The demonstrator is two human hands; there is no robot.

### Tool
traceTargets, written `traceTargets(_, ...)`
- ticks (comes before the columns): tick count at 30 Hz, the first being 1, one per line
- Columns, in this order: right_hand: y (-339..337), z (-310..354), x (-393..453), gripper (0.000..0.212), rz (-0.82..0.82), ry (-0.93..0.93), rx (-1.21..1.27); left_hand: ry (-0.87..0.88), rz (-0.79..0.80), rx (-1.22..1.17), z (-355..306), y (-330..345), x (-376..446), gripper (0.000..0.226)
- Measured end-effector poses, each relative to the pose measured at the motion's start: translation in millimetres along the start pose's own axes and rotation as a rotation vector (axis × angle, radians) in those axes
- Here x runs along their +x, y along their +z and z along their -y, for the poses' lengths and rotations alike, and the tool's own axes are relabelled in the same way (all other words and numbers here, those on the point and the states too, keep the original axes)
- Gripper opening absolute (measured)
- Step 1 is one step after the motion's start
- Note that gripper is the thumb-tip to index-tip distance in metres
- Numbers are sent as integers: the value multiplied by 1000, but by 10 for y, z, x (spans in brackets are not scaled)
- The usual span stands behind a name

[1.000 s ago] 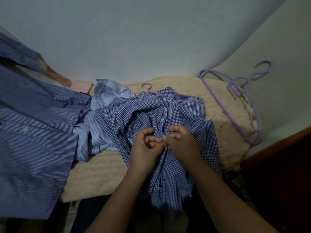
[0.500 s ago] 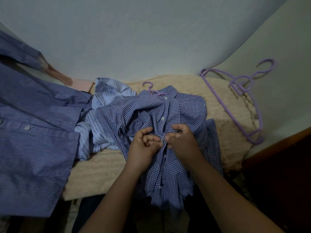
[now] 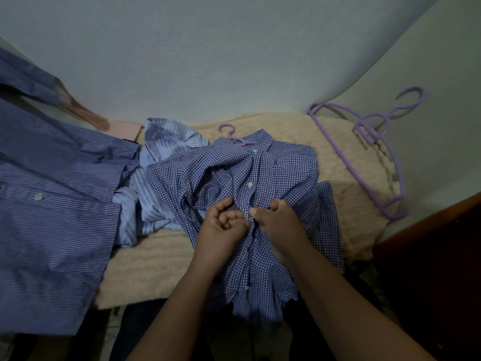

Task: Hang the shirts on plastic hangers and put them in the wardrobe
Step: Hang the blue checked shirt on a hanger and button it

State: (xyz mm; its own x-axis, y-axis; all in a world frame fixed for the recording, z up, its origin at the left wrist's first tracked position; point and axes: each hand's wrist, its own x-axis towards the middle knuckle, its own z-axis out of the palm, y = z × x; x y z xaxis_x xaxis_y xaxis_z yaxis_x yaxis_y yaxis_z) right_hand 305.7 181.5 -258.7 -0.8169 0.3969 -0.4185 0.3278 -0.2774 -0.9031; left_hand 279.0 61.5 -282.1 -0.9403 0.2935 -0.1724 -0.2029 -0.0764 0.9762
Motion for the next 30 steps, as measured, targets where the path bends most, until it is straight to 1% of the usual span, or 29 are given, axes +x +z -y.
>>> traceTargets(4, -11, -9, 0, 22, 1, 9, 55, -26, 18, -26, -15, 27, -18, 52)
traceTargets(6, -18, -10, 1, 21, 3, 18, 42, -28, 8, -9, -19, 25, -9, 47)
traceTargets(8, -32, -20, 21, 20, 10, 18, 35, -36, 5, -19, -22, 28, 1, 38)
traceTargets(10, -47, -28, 50, 26, 25, 23, 41, -43, 0, -34, -22, 30, 10, 29)
traceTargets(14, -60, -55, 75, 29, 24, -17, -30, -58, -12, -28, -9, 15, 25, 29)
traceTargets(16, -72, -88, 61, 25, 22, -74, -75, -61, -58, 30, 1, 8, 20, 31)
traceTargets(18, -92, -134, 10, 20, 35, -103, -102, -39, -136, 102, 9, 1, -19, 29)
traceTargets(21, -150, -243, -100, 24, 33, -140, -157, 56, -217, 202, 21, 2, -173, 18)
traceTargets(23, -195, -326, -170, 22, 43, -119, -215, 92, -197, 286, 46, 11, -316, 14)
traceTargets(25, -235, -382, -226, 25, 57, -95, -341, 99, -150, 381, 94, 12, -427, 13)
traceTargets(28, -258, -407, -272, 31, 81, -80, -413, 85, -93, 540, 175, -23, -486, 23)
traceTargets(30, -249, -395, -284, 29, 80, -73, -415, 65, -66, 628, 204, -43, -491, 31)
